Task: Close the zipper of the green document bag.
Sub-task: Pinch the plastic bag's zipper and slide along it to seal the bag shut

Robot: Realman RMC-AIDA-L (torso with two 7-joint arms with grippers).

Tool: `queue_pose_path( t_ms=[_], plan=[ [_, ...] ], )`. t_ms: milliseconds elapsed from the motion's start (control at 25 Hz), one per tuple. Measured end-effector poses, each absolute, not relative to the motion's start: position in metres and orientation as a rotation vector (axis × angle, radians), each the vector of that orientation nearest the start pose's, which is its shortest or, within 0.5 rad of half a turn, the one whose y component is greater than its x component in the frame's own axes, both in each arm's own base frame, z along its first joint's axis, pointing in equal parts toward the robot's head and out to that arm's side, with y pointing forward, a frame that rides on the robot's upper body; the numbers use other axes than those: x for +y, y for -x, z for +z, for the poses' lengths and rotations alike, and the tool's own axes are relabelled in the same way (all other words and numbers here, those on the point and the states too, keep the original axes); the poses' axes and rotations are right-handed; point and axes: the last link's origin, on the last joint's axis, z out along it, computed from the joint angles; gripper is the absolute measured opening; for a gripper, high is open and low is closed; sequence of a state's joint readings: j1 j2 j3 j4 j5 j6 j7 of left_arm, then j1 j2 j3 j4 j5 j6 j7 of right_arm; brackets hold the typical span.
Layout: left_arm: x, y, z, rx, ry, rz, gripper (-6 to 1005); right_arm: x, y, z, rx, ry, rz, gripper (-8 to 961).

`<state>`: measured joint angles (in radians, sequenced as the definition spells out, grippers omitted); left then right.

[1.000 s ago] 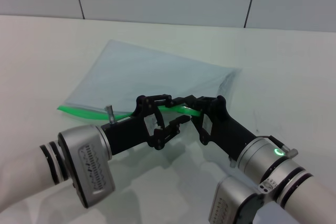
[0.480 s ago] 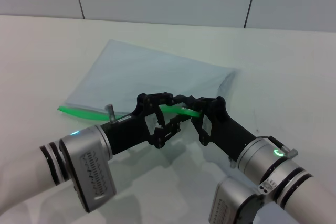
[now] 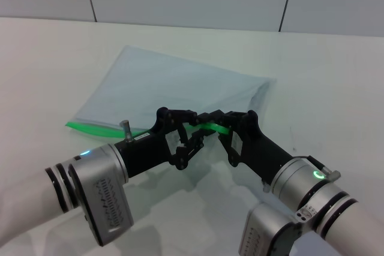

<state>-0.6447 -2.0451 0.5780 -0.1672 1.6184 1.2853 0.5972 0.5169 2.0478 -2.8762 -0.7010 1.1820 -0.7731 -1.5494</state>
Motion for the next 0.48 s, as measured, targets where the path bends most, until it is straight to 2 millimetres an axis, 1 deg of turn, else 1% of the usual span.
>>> queue_pose_path(
  t_ms=[320,480],
  plan=[
    [0.3079,0.2604,-0.0926,0.844,2.162,-0.332,188,0.2918,-0.211,-0.1536,-0.962,2.0,-0.095,52],
    [0.308,0.2603,-0.0931,0.876,2.154,-0.317,191,0.2917,-0.2108,-0.1537,-0.966,1.999,-0.095,52]
  ],
)
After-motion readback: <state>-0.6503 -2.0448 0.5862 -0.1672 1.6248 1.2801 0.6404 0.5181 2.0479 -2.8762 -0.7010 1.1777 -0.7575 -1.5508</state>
